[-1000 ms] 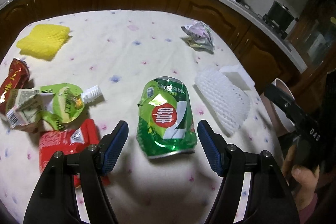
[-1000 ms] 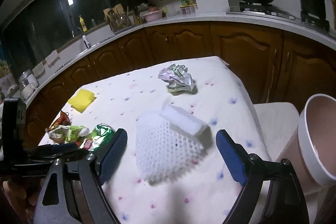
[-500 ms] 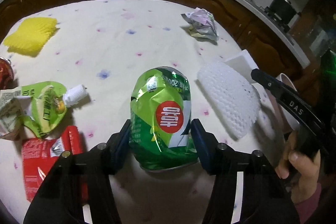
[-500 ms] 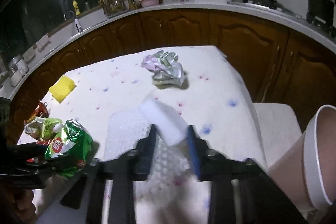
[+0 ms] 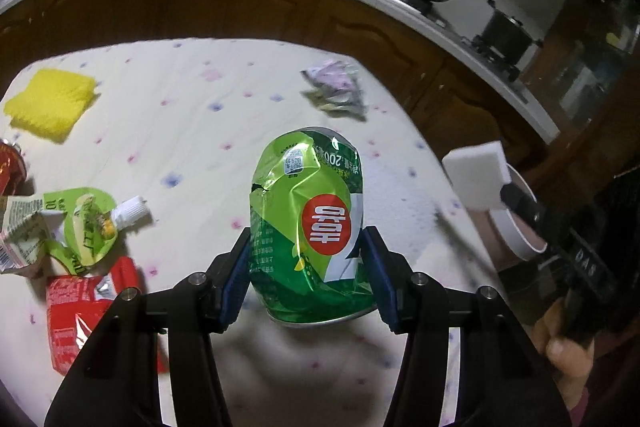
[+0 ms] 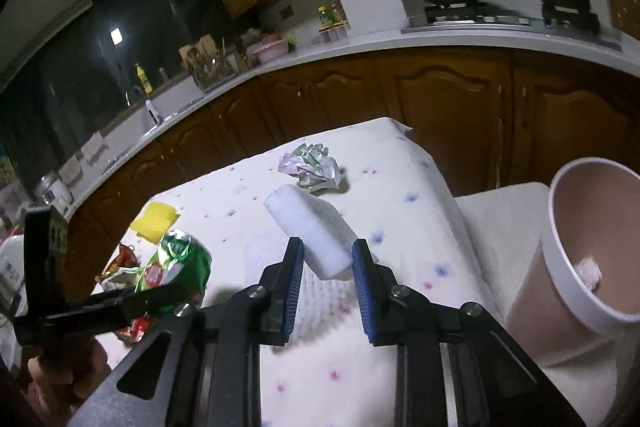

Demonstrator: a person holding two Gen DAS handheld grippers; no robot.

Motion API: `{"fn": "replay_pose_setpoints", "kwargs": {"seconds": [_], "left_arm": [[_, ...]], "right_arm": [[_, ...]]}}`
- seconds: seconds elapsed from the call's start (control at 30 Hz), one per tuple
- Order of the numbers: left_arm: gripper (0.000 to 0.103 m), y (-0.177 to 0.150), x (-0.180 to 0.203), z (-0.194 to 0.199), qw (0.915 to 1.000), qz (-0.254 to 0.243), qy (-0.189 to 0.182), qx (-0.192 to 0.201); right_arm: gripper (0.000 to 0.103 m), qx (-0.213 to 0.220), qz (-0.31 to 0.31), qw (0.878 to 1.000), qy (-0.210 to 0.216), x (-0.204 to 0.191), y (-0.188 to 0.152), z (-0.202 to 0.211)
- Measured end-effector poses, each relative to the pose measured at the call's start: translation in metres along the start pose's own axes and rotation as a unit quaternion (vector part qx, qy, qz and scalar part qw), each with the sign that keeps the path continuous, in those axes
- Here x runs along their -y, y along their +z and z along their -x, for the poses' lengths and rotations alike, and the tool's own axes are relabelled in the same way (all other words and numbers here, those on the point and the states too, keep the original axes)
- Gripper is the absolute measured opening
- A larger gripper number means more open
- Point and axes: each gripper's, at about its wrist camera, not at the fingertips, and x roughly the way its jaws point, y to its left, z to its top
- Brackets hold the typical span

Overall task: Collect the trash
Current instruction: 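Carry the green can and foam block toward the pink bin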

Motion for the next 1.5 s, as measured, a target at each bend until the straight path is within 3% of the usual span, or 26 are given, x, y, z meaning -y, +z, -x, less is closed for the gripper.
{"fn": "replay_pose_setpoints", "kwargs": {"seconds": [0.73,1.2,1.5], "left_arm": [[0.052,-0.004,0.103,-0.004,0.9951,-0.076,-0.063,0.001],[0.052,0.003,0.177,-0.026,0.9845,-0.122,-0.125,-0.015],[0.052,0.011,0.228,-0.053,0.9784,-0.152,-0.138,-0.023]], "right_arm": [[0.025,0.047,-0.050,0.996,-0.052,0.054,-0.019,0.090],[0.026,0.072,-0.082,0.989,-0.098,0.106,-0.017,0.124],[0.026,0.079,-0.105,0.983,-0.128,0.144,-0.016,0.132]]}}
